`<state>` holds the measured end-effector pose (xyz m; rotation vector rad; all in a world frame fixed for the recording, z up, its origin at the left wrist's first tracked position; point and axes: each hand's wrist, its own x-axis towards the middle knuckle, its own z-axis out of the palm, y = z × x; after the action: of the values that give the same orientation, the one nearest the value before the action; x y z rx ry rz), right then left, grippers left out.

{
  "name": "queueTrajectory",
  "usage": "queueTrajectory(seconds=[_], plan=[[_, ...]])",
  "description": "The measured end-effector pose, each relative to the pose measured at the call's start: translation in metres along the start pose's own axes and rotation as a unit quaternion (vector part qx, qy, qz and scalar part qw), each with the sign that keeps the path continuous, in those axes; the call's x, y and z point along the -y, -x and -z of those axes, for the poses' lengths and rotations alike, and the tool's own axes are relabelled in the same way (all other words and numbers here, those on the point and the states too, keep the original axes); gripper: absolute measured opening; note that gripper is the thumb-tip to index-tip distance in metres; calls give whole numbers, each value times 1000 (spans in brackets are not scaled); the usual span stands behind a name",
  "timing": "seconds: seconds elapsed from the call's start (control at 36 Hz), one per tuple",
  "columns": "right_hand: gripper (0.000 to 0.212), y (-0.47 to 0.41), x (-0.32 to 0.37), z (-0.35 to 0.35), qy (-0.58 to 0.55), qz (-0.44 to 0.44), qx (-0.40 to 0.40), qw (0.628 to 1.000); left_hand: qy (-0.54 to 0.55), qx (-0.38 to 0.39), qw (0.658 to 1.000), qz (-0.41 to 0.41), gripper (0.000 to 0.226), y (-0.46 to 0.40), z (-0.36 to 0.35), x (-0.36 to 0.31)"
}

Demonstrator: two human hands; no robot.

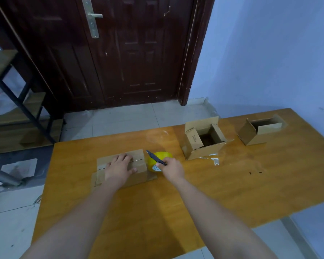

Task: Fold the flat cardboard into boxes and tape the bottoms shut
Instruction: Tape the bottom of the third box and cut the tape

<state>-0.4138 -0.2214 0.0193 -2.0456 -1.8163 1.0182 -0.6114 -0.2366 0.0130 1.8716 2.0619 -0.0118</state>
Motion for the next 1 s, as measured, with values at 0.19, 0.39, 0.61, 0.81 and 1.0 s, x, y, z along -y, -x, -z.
queueTrajectory(seconds=[0.19,0.39,0.61,0.81,1.0], plan=[[39,8,3,-4,99,-24,-15,995,1,-5,1000,-2,51,0,-2,0],[40,9,9,-7,112,-39,-14,993,12,-4,1000,-2,45,-2,-2,1],[38,9,17,-7,164,-19,15,986,13,2,1000,3,45,-3,-3,1],[45,3,22,2,285,14,51,957,9,-5,1000,-1,47,-3,-2,2],[45,7,4,-5,356,26,99,929,7,1,1000,-4,51,-4,1,3]])
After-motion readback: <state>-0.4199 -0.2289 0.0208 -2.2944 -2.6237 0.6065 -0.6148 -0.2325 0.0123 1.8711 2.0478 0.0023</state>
